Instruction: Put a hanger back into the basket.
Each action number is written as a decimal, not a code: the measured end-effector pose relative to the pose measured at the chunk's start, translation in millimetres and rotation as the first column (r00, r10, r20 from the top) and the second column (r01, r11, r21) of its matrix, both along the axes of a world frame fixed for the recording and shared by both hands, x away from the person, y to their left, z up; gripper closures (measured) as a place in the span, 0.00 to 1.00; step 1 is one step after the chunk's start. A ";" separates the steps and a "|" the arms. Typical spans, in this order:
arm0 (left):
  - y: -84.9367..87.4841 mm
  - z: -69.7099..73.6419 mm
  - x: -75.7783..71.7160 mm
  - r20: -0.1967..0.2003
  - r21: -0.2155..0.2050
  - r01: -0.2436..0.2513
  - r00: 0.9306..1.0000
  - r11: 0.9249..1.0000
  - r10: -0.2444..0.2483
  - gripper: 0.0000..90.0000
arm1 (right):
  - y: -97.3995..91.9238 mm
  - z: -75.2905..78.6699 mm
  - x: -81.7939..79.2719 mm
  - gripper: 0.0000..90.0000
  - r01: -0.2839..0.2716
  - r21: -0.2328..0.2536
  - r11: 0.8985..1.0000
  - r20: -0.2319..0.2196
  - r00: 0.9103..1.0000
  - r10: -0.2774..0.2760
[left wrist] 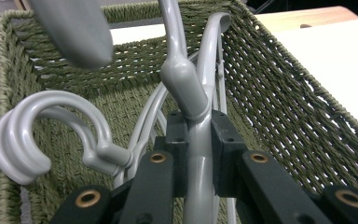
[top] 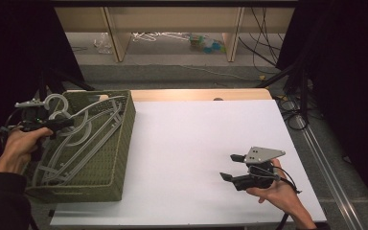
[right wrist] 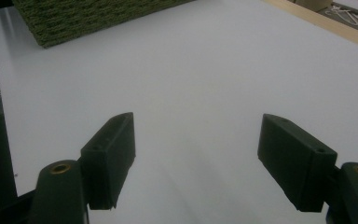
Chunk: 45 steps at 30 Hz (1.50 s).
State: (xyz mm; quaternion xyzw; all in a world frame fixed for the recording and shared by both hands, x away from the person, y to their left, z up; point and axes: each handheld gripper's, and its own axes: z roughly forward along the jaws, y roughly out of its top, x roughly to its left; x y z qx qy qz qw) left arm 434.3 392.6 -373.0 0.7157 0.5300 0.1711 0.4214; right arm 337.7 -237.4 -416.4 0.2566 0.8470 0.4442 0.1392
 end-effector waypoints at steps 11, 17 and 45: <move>-6.8 -23.1 5.0 -0.093 0.068 -0.008 0.996 0.998 0.014 0.87 | -0.1 -0.1 0.0 0.31 -0.001 -0.001 1.000 0.002 1.000 0.001; -0.7 -29.0 2.6 -0.100 0.047 -0.032 0.994 0.998 0.037 0.87 | 0.5 -0.2 0.0 0.31 -0.004 -0.001 1.000 -0.001 1.000 0.004; -34.5 -4.6 -59.7 0.098 -0.024 -0.072 0.992 0.997 0.074 0.44 | 1.5 -0.4 -0.5 0.31 -0.007 -0.002 1.000 -0.003 1.000 0.007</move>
